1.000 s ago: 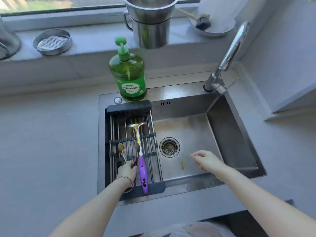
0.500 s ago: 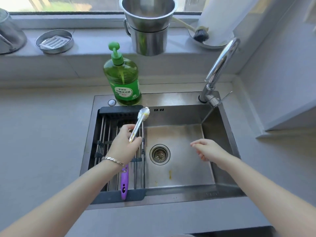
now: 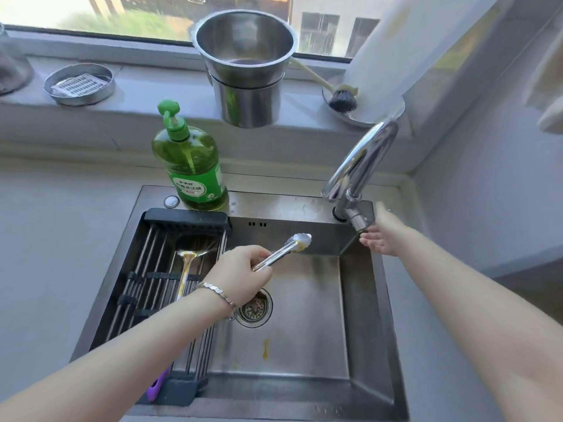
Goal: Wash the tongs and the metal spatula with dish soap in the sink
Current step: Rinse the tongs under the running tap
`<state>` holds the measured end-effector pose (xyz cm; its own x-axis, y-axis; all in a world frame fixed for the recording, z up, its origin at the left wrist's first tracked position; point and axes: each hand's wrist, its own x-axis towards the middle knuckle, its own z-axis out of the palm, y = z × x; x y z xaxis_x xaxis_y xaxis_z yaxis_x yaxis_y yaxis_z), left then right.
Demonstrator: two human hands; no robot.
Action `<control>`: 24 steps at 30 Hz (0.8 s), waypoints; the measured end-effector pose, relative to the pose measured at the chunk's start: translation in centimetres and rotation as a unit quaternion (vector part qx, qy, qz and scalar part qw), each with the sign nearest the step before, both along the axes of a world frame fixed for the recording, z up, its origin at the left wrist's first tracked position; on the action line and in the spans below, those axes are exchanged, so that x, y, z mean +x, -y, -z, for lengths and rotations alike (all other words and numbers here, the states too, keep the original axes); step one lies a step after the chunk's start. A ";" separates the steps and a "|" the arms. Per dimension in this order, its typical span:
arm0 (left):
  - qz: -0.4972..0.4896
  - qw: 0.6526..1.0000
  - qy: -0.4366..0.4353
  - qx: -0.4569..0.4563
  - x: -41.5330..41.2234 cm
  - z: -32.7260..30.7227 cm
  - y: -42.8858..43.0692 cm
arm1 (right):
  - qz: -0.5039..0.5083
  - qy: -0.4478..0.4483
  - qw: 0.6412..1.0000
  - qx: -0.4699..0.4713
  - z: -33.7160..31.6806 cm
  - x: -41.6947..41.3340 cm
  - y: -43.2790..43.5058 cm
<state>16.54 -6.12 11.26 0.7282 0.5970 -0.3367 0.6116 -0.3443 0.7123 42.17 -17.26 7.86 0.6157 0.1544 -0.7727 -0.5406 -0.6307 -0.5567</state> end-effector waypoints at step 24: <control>0.017 1.000 0.000 0.007 1.9 -0.6 -0.8 | 0.089 0.016 0.996 0.000 2.4 1.4 0.2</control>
<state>18.41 -5.34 11.84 0.7489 0.5761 -0.3276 0.5985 -0.3756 0.7076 43.56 -17.45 5.44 0.6580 0.0404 -0.7519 -0.6256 -0.5266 -0.5757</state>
